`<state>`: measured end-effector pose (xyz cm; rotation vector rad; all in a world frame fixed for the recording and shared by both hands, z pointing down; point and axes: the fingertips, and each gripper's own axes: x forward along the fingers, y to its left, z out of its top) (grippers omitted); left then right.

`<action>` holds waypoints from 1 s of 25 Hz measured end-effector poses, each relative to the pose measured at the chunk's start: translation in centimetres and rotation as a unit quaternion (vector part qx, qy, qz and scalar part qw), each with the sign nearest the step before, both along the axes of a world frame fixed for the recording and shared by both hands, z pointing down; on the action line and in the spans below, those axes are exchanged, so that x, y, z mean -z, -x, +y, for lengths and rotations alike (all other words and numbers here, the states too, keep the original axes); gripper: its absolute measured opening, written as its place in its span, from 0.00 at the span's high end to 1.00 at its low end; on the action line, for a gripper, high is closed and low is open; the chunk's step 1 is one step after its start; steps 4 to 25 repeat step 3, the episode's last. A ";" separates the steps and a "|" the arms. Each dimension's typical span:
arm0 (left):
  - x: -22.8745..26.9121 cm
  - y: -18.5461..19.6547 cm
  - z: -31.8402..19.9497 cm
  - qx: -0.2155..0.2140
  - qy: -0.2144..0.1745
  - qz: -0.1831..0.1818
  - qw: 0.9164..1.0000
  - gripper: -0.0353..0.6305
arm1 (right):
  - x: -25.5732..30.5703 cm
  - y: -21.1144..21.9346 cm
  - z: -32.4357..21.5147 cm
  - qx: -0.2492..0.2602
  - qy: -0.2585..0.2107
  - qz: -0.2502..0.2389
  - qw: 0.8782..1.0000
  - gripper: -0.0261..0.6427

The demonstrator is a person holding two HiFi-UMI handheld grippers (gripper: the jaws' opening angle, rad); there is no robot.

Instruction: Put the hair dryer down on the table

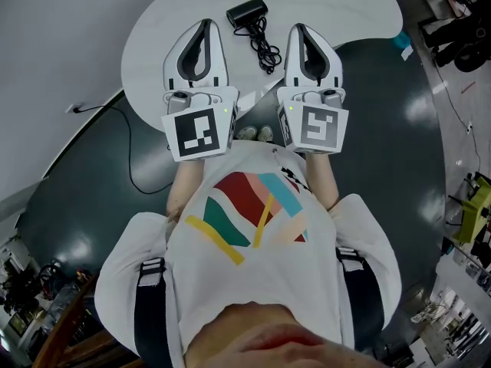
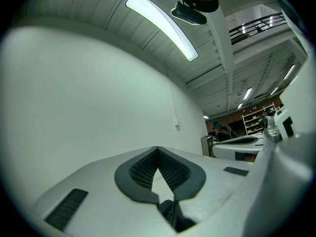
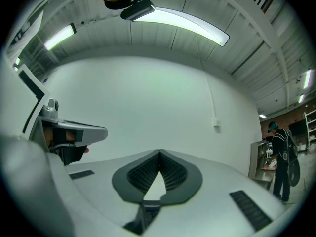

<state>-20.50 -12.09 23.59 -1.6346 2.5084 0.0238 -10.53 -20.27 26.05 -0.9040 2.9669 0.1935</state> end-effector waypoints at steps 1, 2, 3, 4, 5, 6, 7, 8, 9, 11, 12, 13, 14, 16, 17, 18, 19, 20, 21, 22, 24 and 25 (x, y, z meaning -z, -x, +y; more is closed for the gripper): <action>0.0 -0.2 -0.1 -0.001 0.001 0.000 1.000 0.93 | 0.1 -0.1 0.0 0.001 0.000 -0.001 1.000 0.95; 0.0 -0.3 -0.2 -0.003 0.002 0.000 1.000 0.93 | 0.1 -0.2 0.0 0.002 0.000 -0.002 1.000 0.95; 0.1 -0.4 -0.3 -0.004 0.003 0.000 1.000 0.93 | 0.2 -0.3 -0.1 0.003 0.000 -0.003 1.000 0.95; 0.1 -0.4 -0.3 -0.004 0.003 0.000 1.000 0.93 | 0.2 -0.3 -0.1 0.003 0.000 -0.003 1.000 0.95; 0.1 -0.4 -0.3 -0.004 0.003 0.000 1.000 0.93 | 0.2 -0.3 -0.1 0.003 0.000 -0.003 1.000 0.95; 0.1 -0.4 -0.3 -0.004 0.003 0.000 1.000 0.93 | 0.2 -0.3 -0.1 0.003 0.000 -0.003 1.000 0.95; 0.1 -0.4 -0.3 -0.004 0.003 0.000 1.000 0.93 | 0.2 -0.3 -0.1 0.003 0.000 -0.003 1.000 0.95; 0.1 -0.4 -0.3 -0.004 0.003 0.000 1.000 0.93 | 0.2 -0.3 -0.1 0.003 0.000 -0.003 1.000 0.95; 0.1 -0.4 -0.3 -0.004 0.003 0.000 1.000 0.93 | 0.2 -0.3 -0.1 0.003 0.000 -0.003 1.000 0.95; 0.1 -0.4 -0.3 -0.004 0.003 0.000 1.000 0.93 | 0.2 -0.3 -0.1 0.003 0.000 -0.003 1.000 0.95; 0.1 -0.4 -0.3 -0.004 0.003 0.000 1.000 0.93 | 0.2 -0.3 -0.1 0.003 0.000 -0.003 1.000 0.95; 0.1 -0.4 -0.3 -0.004 0.003 0.000 1.000 0.93 | 0.2 -0.3 -0.1 0.003 0.000 -0.003 1.000 0.95; 0.1 -0.4 -0.3 -0.004 0.003 0.000 1.000 0.93 | 0.2 -0.3 -0.1 0.003 0.000 -0.003 1.000 0.95; 0.1 -0.4 -0.3 -0.004 0.003 0.000 1.000 0.93 | 0.2 -0.3 -0.1 0.003 0.000 -0.003 1.000 0.95; 0.1 -0.4 -0.3 -0.004 0.003 0.000 1.000 0.93 | 0.2 -0.3 -0.1 0.003 0.000 -0.003 1.000 0.95; 0.1 -0.4 -0.3 -0.004 0.003 0.000 1.000 0.93 | 0.2 -0.3 -0.1 0.003 0.000 -0.003 1.000 0.95; 0.1 -0.4 -0.3 -0.004 0.003 0.000 1.000 0.93 | 0.2 -0.3 -0.1 0.003 0.000 -0.003 1.000 0.95; 0.1 -0.4 -0.3 -0.004 0.003 0.000 1.000 0.93 | 0.2 -0.3 -0.1 0.003 0.000 -0.003 1.000 0.95; 0.1 -0.4 -0.3 -0.004 0.003 0.000 1.000 0.93 | 0.2 -0.3 -0.1 0.003 0.000 -0.003 1.000 0.95; 0.1 -0.4 -0.3 -0.004 0.003 0.000 1.000 0.93 | 0.2 -0.3 -0.1 0.003 0.000 -0.003 1.000 0.95; 0.1 -0.4 -0.3 -0.004 0.003 0.000 1.000 0.93 | 0.2 -0.3 -0.1 0.003 0.000 -0.003 1.000 0.95; 0.1 -0.4 -0.3 -0.004 0.003 0.000 1.000 0.93 | 0.2 -0.3 -0.1 0.003 0.000 -0.003 1.000 0.95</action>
